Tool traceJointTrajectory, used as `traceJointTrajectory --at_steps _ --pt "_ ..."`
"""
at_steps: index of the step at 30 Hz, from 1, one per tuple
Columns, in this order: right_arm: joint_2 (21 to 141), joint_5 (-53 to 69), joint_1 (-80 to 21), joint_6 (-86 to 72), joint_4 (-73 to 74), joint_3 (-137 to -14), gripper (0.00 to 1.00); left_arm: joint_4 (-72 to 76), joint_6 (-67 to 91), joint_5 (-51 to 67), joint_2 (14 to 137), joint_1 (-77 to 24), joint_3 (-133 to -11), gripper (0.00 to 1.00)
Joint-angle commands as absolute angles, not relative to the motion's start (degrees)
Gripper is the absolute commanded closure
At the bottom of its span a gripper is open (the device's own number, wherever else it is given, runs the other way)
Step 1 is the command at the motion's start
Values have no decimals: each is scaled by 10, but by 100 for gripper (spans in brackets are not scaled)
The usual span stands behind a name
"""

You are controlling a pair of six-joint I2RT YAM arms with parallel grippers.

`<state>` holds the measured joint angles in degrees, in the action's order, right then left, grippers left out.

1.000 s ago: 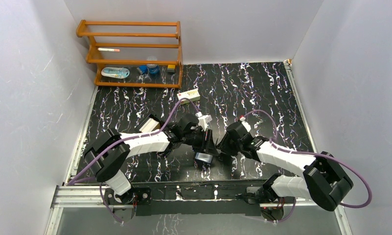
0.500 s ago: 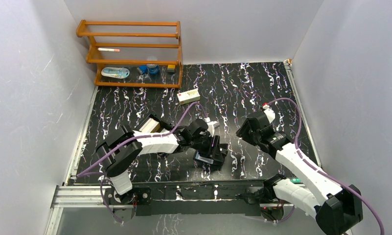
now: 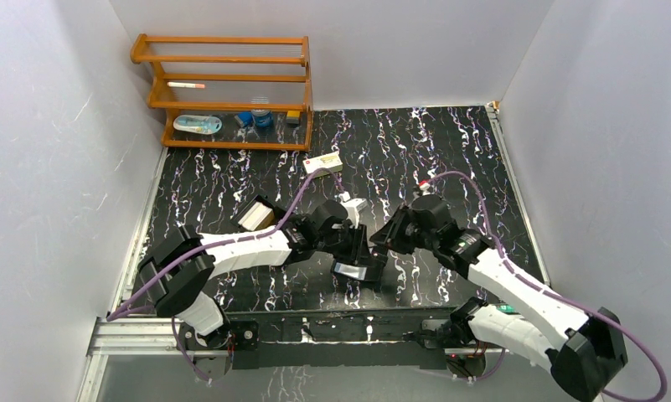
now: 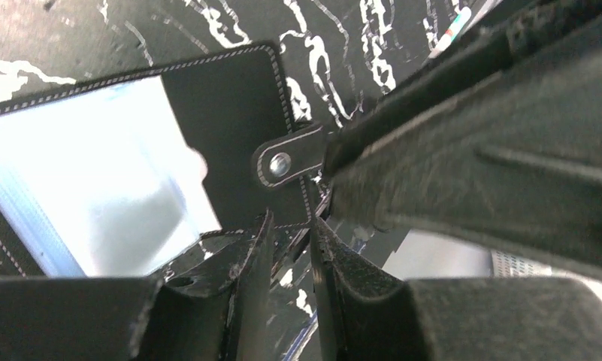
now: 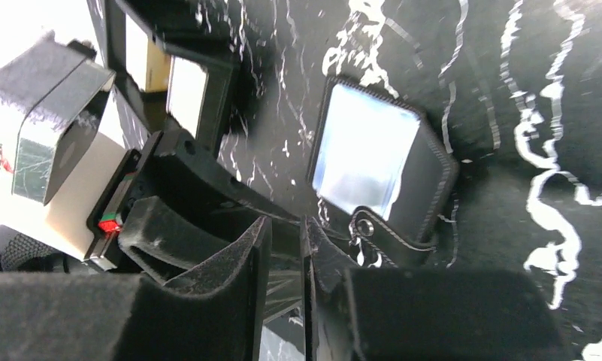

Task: Put the credit cards into the card holder
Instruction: Open the card holder at the center of the board.

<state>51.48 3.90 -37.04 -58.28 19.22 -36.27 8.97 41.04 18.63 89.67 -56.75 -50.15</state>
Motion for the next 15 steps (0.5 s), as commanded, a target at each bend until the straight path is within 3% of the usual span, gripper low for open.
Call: traceJointTrajectory --at_steps 1,10,15 --pt "558 32 -407 -611 146 -364 73 92 414 185 886 -570 -484 77" --pt "592 -66 -408 -591 177 -283 77 -100 402 26 823 -570 -490 67" --pt "596 -85 -408 -585 179 -254 78 -111 402 0 834 -569 -497 62"
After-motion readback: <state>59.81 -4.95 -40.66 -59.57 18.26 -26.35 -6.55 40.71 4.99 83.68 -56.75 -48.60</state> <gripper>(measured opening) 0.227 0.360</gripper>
